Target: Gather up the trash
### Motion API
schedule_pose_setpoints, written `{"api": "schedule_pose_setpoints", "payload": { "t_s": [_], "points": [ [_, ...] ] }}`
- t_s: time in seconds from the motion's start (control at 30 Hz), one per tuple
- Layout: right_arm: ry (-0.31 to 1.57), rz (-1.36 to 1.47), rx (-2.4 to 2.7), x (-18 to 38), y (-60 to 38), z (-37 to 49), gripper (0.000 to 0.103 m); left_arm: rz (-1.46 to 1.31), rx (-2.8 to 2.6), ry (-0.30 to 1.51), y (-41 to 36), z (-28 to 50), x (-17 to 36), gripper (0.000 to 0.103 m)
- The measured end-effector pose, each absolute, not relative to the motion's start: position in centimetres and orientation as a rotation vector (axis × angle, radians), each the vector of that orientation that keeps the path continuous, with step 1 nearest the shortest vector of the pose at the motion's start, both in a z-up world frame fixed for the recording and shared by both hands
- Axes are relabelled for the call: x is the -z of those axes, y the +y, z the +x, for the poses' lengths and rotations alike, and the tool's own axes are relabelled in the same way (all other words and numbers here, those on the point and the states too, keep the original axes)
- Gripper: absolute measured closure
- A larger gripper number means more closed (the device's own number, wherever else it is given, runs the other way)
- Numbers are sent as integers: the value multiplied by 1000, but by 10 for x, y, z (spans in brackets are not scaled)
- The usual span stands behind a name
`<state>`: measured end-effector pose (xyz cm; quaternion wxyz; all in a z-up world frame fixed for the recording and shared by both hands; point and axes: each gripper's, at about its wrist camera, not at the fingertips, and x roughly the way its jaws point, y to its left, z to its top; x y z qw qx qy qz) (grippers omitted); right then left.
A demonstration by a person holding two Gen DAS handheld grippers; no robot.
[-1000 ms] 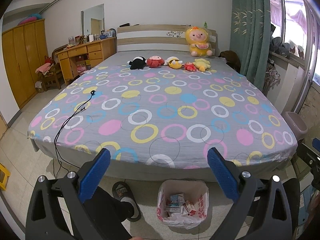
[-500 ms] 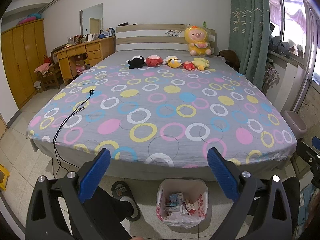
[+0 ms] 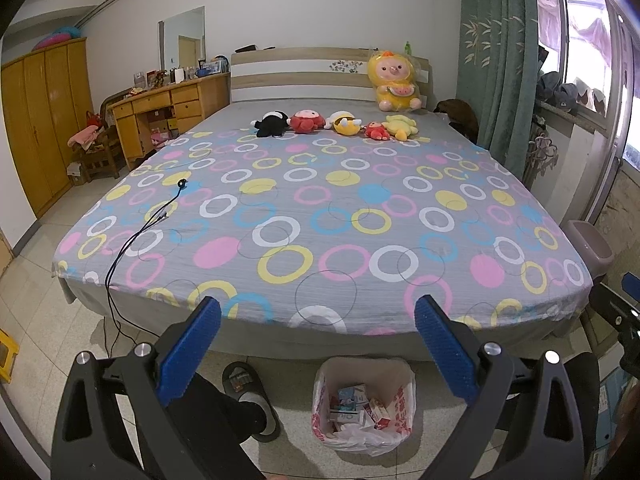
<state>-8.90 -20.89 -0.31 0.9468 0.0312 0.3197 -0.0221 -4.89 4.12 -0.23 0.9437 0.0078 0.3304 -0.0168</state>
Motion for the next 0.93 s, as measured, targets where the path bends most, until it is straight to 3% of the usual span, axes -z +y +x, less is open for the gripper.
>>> {"api": "schedule_pose_setpoints", "payload": {
  "t_s": [0.93],
  "points": [
    [658, 62, 52, 8, -212, -90, 7, 11, 27, 676, 36, -50, 5, 8]
  ]
}}
